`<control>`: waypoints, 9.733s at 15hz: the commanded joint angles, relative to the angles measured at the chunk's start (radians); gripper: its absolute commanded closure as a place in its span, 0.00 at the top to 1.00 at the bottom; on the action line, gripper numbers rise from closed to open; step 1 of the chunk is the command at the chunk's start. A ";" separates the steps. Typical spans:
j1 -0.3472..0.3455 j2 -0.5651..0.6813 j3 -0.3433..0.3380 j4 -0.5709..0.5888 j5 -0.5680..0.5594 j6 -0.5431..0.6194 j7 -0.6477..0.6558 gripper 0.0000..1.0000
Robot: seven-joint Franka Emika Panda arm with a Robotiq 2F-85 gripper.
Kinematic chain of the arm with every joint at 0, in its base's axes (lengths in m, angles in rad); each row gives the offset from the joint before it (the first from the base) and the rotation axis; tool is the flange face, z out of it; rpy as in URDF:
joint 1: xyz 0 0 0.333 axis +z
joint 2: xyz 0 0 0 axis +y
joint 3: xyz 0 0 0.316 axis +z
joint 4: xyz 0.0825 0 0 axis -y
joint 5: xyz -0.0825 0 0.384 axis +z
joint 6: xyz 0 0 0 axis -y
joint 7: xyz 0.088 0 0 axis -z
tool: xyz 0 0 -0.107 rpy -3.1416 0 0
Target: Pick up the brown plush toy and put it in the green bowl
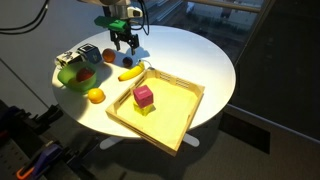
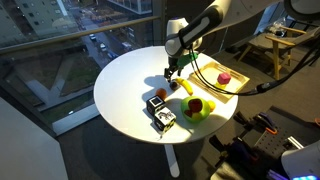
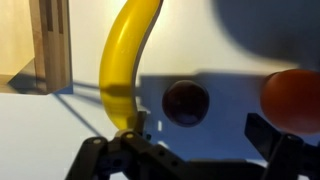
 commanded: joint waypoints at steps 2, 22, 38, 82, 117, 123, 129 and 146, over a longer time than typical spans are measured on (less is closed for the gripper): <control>-0.002 0.011 0.004 0.009 -0.015 -0.005 -0.014 1.00; -0.003 0.024 0.008 0.002 -0.013 0.000 -0.019 1.00; -0.005 0.055 0.009 0.005 -0.017 0.058 -0.031 1.00; -0.008 -0.075 0.029 -0.038 -0.019 -0.071 -0.086 0.34; 0.114 -0.452 0.048 -0.462 -0.102 -0.007 0.143 0.34; 0.125 -0.498 0.046 -0.528 -0.150 0.070 0.223 0.34; 0.113 -0.456 0.059 -0.494 -0.124 0.051 0.190 0.59; 0.118 -0.471 0.061 -0.504 -0.131 0.051 0.192 0.34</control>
